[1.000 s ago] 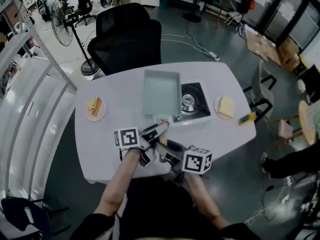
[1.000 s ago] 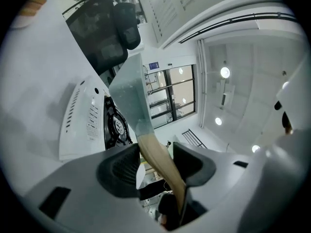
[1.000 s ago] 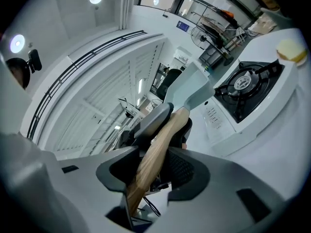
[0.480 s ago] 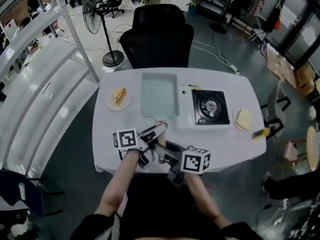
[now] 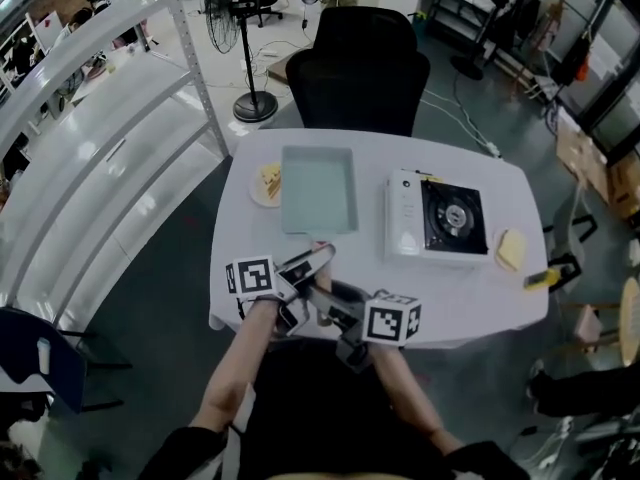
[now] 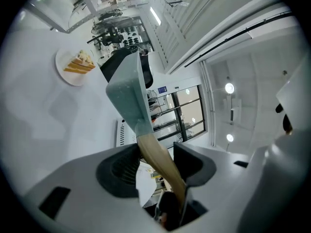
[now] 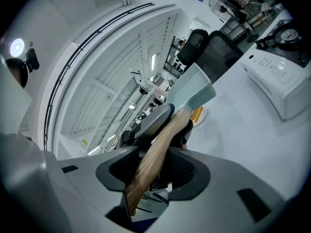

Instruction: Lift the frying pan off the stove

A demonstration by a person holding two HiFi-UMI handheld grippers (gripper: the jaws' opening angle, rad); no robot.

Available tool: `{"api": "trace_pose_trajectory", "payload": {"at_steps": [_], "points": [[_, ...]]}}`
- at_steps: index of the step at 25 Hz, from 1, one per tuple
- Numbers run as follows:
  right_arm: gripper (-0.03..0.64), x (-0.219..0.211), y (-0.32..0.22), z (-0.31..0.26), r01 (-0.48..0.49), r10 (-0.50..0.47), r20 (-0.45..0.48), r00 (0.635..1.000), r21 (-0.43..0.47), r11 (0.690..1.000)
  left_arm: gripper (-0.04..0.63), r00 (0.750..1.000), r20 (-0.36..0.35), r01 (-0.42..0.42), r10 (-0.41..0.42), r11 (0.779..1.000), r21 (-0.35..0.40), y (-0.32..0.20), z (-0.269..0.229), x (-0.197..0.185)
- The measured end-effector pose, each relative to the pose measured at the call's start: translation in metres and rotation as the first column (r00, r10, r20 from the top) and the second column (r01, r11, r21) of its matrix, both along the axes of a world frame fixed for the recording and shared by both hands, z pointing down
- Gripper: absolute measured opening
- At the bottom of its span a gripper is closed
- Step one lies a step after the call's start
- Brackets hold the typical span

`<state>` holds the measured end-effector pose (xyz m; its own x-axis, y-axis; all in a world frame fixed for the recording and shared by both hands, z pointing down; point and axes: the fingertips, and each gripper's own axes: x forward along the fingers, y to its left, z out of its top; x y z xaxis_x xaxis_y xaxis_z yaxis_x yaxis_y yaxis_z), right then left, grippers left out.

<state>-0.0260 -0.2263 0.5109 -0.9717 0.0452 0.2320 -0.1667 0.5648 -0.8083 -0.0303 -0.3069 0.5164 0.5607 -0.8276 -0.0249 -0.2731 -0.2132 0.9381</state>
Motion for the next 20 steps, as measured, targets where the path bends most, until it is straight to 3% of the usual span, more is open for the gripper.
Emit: {"api": "trace_pose_trajectory", "payload": {"at_steps": [4, 8, 11, 20], "points": [[0.176, 0.001, -0.001, 0.001, 0.027, -0.027, -0.015, 1.000, 0.005, 1.000, 0.216, 1.000, -0.008, 0.022, -0.022, 1.000, -0.001, 0.000, 0.002, -0.001], [0.176, 0.002, -0.002, 0.006, 0.042, -0.042, -0.023, 0.999, 0.003, 0.999, 0.218, 0.999, 0.030, 0.032, -0.032, 0.999, -0.018, 0.001, 0.009, -0.006], [0.176, 0.002, -0.002, 0.011, 0.037, -0.038, -0.027, 0.999, -0.011, 0.999, 0.218, 0.999, -0.020, 0.031, -0.031, 0.999, -0.009, 0.000, 0.011, -0.002], [0.176, 0.005, 0.004, 0.026, 0.048, -0.050, -0.045, 0.998, -0.057, 0.997, 0.218, 0.999, -0.036, 0.034, -0.036, 0.998, -0.050, 0.006, 0.028, 0.000]]}}
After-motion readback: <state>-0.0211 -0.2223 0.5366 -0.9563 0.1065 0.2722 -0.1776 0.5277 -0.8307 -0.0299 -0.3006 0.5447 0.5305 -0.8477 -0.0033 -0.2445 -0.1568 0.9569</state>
